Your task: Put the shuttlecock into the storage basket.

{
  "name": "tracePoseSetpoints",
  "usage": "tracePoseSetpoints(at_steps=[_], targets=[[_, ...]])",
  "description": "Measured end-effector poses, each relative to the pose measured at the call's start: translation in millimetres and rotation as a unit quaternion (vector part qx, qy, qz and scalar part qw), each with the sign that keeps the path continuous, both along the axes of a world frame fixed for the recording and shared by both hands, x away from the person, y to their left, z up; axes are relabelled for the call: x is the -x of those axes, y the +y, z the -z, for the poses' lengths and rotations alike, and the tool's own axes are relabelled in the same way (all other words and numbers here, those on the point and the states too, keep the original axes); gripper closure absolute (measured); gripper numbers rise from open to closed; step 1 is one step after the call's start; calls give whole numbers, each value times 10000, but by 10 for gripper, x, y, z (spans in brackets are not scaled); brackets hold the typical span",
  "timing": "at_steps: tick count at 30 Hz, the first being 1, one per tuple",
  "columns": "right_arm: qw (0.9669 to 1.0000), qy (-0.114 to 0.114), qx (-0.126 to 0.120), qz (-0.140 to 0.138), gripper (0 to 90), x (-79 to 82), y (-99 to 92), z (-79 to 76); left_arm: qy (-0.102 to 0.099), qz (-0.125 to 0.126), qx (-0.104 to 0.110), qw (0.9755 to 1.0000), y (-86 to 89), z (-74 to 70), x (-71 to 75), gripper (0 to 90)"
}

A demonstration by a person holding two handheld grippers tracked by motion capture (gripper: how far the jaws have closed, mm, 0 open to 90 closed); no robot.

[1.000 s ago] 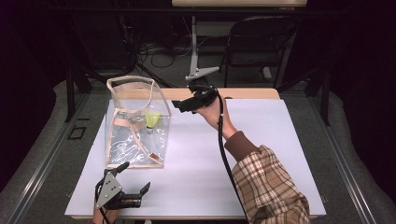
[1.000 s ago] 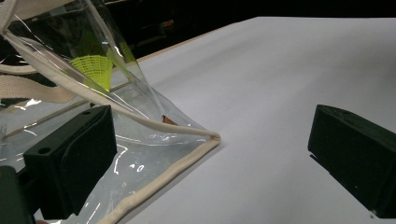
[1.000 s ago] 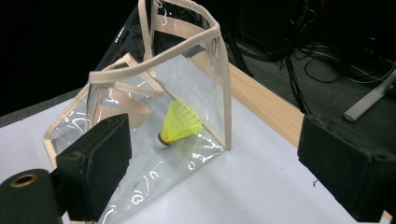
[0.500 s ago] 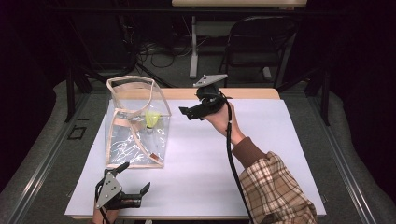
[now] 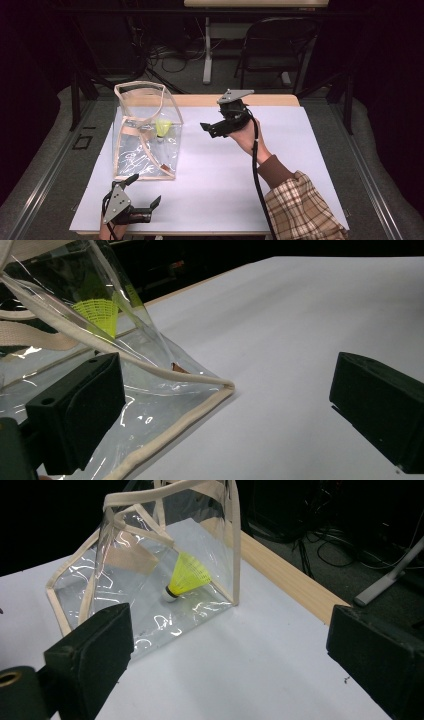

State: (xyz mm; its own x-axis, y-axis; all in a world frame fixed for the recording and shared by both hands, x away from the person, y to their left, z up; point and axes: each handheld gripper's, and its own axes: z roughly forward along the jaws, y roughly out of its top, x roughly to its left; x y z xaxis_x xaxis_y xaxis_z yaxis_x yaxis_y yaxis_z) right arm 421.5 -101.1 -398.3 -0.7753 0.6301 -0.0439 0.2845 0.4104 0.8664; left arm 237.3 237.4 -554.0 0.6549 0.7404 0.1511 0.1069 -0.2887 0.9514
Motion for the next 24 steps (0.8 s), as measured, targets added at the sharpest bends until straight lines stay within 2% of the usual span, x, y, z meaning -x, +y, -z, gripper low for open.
tracePoseSetpoints(at_steps=[10, 13, 24], targets=[[9999, -52, -49, 82, 41, 134, -217, 61, -6, -13, -1, 10000, 1, 1, 1, 13], [9998, -126, 50, 124, 40, 181, -260, 77, -3, -25, 2, 10000, 3, 2, 2, 13], [9995, -262, 6, 178, 36, 341, -444, 150, -2, -19, -9, 10000, 1, 2, 3, 14]])
